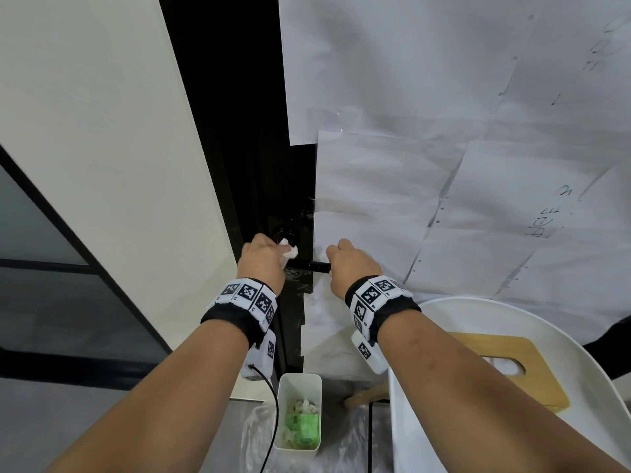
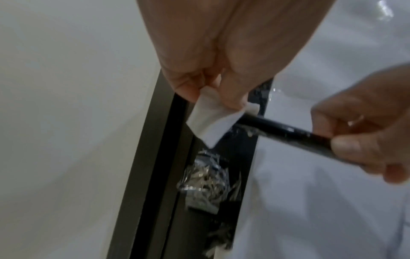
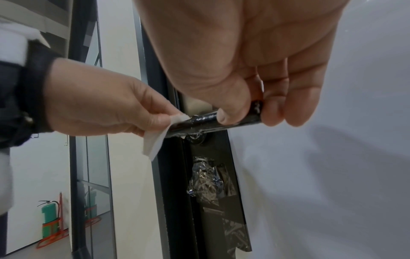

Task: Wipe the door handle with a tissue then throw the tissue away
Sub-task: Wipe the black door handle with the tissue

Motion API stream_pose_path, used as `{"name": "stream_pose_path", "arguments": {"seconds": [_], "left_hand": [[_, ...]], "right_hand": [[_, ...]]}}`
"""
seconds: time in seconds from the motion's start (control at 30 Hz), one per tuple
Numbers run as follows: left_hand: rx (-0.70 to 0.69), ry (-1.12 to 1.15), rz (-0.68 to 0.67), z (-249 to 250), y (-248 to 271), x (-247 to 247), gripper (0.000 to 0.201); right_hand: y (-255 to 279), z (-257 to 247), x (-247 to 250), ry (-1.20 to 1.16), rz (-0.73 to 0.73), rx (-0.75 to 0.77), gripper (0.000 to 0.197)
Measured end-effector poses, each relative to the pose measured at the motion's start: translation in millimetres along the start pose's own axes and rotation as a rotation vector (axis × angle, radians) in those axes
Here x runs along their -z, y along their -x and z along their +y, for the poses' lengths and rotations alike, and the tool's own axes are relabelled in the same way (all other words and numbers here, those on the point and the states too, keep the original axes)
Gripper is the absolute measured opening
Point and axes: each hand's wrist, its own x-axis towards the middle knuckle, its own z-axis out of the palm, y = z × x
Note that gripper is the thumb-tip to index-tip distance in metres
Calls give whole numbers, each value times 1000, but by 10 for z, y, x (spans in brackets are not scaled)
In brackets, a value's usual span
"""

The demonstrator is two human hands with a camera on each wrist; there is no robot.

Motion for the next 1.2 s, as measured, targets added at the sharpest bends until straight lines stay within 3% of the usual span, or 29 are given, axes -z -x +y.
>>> {"name": "stream_pose_path", "arguments": {"seconds": [0.2,0.43,0.6,0.83,1.2], "left_hand": [[-33,-8,-8,3,2,-25,30],[175,125,136,81,-7,105,27],[163,-31,-5,137,-94,52,28],[295,36,-116,148,-238,103,30],[509,526,-169,16,-153,24,42]], "right_hand": [[8,5,4,-1,7,2,19],[-1,7,-2,-4,12,3,18],[-1,0,3,-31,-4,-5,19],[-9,-11,36,-42,-32,-1,23],[-19,-2,4,-35,-13,-1,19]]}}
